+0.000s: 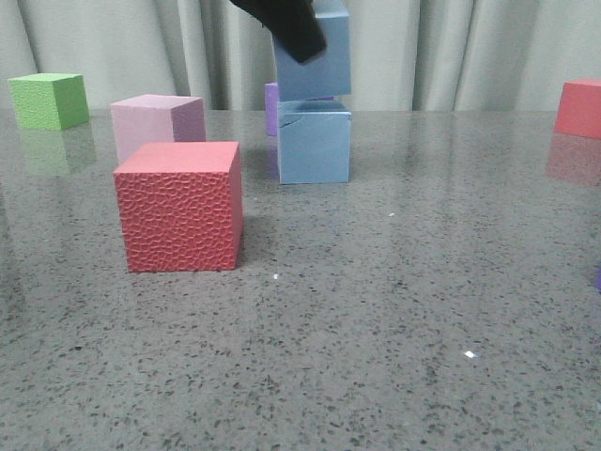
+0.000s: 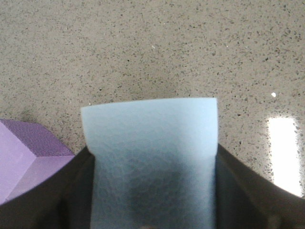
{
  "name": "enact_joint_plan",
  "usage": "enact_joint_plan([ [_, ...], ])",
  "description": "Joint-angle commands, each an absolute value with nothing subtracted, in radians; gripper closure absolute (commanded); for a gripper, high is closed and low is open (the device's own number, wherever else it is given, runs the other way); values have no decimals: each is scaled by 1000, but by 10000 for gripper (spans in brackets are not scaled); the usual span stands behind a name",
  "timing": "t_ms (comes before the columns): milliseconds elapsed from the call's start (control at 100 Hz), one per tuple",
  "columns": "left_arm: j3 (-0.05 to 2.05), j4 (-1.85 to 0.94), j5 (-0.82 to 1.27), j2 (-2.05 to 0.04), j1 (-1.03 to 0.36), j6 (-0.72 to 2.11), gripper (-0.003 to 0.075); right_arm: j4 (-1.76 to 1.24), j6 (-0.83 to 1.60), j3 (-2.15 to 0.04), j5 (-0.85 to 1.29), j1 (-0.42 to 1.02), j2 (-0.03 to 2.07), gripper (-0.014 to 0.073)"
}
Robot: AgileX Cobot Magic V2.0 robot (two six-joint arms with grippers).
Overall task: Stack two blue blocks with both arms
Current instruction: 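Lower the held cube onto the placed light-blue cube with the left gripper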
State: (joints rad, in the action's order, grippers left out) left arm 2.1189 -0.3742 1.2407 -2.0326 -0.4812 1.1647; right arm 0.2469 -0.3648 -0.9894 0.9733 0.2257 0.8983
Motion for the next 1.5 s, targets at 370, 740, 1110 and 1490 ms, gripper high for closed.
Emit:
enact_joint_plan([
  [370,2149,-414,1212,-1996,-479,1170,531,270,-360,-1013,917,218,887,-52],
  [740,2149,-412,1215,-1996,-479,1181,531,270,-360,-1013,917,218,887,-52],
  [1110,2149,-412,1215,-1996,-479,1182,529,270,-360,-1013,917,218,887,-52],
  [1490,2149,-412,1213,-1996,-479,1182,395,270,-360,-1013,917,218,887,-52],
])
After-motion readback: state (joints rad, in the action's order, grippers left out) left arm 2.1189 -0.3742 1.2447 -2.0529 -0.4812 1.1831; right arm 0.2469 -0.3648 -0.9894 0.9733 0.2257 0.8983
